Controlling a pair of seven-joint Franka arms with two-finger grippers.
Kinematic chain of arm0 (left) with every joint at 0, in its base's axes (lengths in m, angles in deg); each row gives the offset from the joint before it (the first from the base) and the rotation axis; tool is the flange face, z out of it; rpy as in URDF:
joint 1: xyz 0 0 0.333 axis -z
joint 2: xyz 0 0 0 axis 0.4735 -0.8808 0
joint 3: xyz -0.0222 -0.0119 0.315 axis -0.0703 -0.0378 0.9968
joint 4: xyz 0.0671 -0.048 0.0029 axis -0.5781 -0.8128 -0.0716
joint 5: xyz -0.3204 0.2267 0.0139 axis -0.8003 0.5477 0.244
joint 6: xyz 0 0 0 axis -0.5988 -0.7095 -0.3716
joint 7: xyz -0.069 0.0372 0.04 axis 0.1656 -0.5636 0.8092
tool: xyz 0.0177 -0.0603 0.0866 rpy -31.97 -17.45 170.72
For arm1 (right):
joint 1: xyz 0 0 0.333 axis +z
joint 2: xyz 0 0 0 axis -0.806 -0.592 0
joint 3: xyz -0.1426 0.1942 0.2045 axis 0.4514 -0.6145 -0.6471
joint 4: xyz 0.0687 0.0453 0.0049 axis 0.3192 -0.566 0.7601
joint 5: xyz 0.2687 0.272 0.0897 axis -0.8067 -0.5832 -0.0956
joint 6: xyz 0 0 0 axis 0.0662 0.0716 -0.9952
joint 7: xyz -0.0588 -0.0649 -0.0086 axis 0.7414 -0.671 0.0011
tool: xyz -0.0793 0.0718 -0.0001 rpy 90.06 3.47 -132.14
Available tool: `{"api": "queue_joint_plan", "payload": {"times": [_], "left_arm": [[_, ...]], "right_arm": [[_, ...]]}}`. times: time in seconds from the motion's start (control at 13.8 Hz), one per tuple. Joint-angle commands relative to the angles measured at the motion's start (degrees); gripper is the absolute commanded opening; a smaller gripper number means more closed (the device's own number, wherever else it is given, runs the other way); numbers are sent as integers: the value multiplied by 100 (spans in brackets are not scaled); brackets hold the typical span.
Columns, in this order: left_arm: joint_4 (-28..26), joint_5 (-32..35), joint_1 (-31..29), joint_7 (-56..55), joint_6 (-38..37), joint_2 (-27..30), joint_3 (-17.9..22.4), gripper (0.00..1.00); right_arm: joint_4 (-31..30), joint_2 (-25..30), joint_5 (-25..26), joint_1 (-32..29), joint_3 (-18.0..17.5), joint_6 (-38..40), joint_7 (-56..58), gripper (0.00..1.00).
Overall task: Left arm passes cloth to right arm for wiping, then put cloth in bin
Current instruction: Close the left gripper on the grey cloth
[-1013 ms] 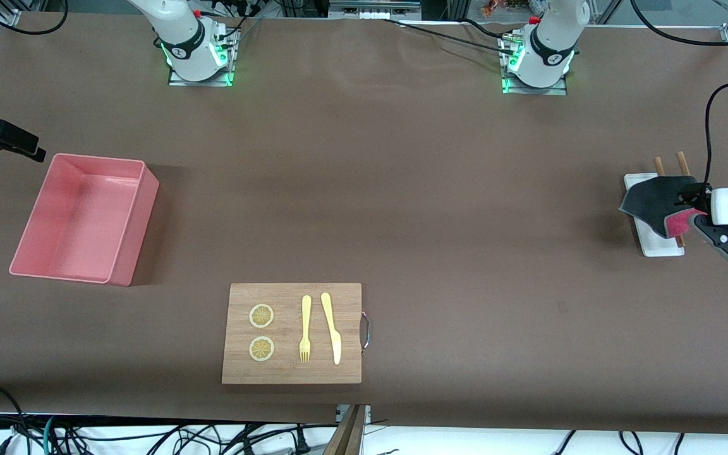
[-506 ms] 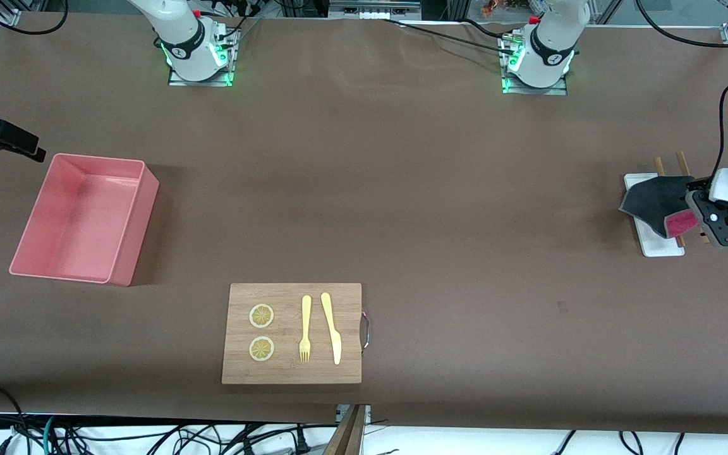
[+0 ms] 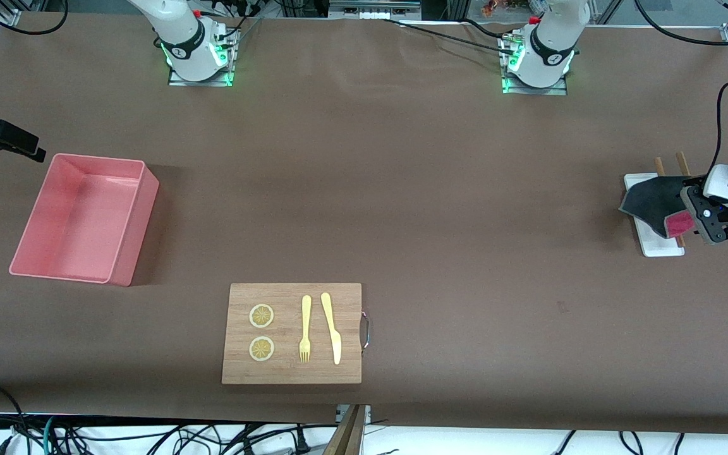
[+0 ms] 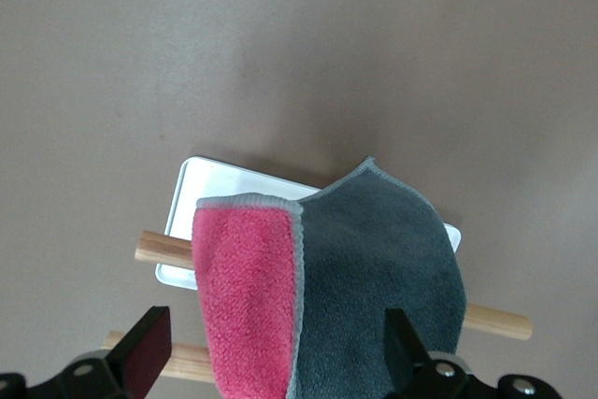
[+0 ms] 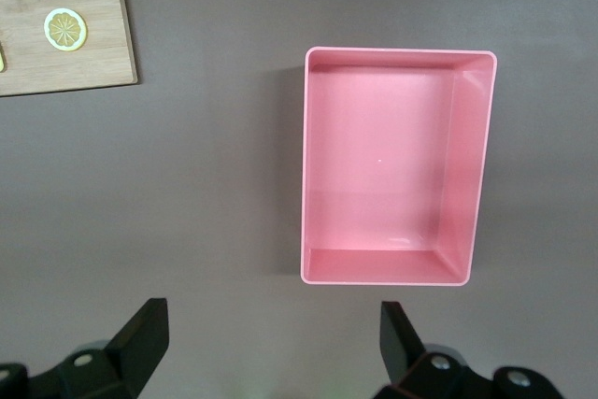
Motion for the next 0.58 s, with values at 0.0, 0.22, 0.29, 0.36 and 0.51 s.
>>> {"api": "queue_joint_plan", "payload": {"times": [0.0, 0.22, 0.29, 0.36, 0.51], "left_arm": [[-135, -107, -64, 466, 202, 51, -32, 97], [-117, -116, -152, 695, 291, -99, -32, 93], [-117, -116, -178, 695, 317, -125, -32, 93], [-117, -133, -187, 704, 317, -125, -32, 89], [-108, -230, -179, 704, 309, -125, -32, 65]], "right_arm": [[112, -45, -111, -45, 1, 29, -24, 100], [112, -45, -111, -45, 1, 38, -7, 100], [112, -45, -111, -45, 1, 38, -7, 100], [112, -45, -111, -45, 1, 38, -7, 100], [112, -45, -102, -45, -8, 29, -7, 100]]}}
